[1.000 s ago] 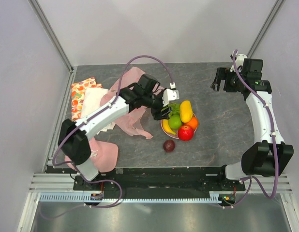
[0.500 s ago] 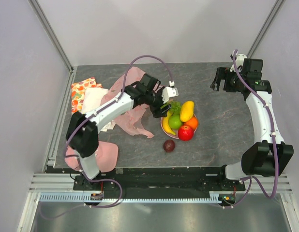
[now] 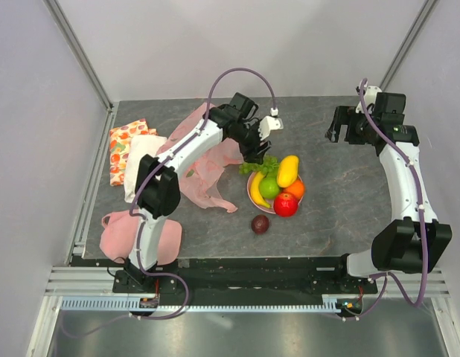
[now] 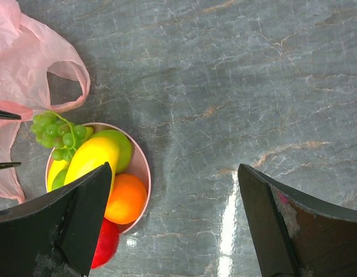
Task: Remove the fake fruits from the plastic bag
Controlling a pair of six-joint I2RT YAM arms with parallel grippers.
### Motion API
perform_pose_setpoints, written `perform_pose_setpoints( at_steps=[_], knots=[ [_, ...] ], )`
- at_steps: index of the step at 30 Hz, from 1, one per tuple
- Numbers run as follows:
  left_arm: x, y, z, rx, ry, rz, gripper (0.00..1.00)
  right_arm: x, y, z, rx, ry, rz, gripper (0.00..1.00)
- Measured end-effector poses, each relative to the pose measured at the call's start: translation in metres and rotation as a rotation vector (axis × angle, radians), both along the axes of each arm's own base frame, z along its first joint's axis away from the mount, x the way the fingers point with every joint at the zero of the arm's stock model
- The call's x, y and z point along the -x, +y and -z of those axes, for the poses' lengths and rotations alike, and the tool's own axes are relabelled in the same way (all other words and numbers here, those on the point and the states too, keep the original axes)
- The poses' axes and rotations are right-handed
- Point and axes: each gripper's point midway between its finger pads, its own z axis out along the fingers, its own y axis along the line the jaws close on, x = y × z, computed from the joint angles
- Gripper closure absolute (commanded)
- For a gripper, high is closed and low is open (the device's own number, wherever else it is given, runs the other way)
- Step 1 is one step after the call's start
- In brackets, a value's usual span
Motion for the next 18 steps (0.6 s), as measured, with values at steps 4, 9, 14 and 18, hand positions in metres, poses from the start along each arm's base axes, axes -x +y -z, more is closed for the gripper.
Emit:
perform_pose_setpoints(
  at_steps=[4, 9, 14, 18],
  knots=[
    [0.002, -0.003, -0.010, 0.003, 0.020, 0.027, 0.34, 0.002, -0.003, 0.003, -0.001, 0.009, 0.009, 0.02],
    [0.014, -0.002, -0.016, 0.015, 0.065, 0.048, 0.33, 0.003, 0.004, 0.002, -0.018, 0.004, -0.031, 0.02],
    [0.012, 0.015, -0.036, 0.059, 0.129, -0.024, 0.34, 0.001, 0.046, -0.005, 0.010, 0.000, -0.229, 0.04],
    [-0.011, 0.075, -0.086, 0.191, 0.198, -0.229, 0.34, 0.002, 0.135, -0.009, 0.088, -0.029, -0.587, 0.08]
  ],
)
